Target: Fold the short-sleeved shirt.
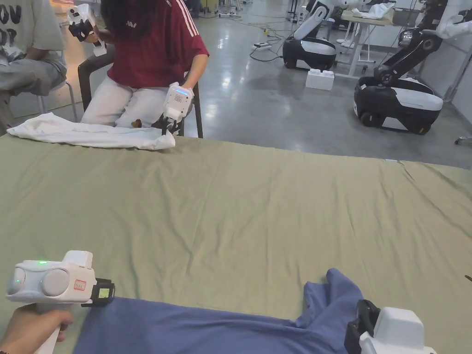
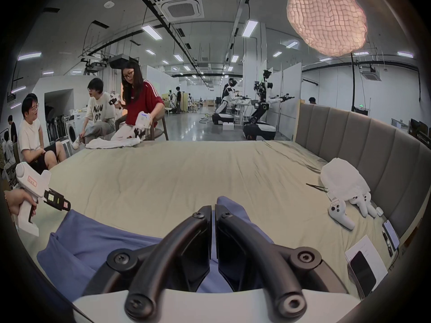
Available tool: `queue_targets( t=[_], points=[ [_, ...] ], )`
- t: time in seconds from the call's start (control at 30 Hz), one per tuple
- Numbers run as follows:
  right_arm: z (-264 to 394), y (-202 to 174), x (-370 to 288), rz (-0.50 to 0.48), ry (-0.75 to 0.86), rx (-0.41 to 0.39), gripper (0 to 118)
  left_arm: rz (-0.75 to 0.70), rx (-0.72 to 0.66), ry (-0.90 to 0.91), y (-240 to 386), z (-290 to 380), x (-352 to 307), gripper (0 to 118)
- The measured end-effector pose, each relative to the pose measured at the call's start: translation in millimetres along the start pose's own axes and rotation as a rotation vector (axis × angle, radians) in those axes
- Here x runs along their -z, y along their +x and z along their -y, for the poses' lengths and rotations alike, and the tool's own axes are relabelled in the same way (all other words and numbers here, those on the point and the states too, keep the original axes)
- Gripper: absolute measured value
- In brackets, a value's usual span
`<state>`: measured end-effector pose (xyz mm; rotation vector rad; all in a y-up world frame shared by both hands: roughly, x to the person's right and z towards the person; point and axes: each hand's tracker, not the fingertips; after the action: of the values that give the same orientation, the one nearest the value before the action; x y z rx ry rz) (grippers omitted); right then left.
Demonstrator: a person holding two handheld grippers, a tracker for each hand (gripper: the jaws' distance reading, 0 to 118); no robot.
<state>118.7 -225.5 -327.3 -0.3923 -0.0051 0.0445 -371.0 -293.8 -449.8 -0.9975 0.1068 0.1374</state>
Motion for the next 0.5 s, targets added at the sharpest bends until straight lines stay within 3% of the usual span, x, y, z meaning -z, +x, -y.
queue_targets(
  t=[0.07,0.13,0.27,0.5],
  points=[
    [3.9,4.0,2.9,0.012,-0.021,-0.005,1,0.001,0.013,-0.04,2.6,-3.8,8.8,64],
    [7.5,7.9,6.1,0.023,-0.04,-0.007,1,-0.03,0.026,-0.107,8.2,-2.9,19.6,54],
    [13.9,15.4,13.2,0.039,-0.075,0.0,1,-0.054,0.055,-0.1,21.7,-1.2,19.9,1],
    [14.3,38.7,40.8,0.058,-0.149,0.049,6,-0.025,0.147,-0.066,31.6,2.8,12.5,0]
  ],
)
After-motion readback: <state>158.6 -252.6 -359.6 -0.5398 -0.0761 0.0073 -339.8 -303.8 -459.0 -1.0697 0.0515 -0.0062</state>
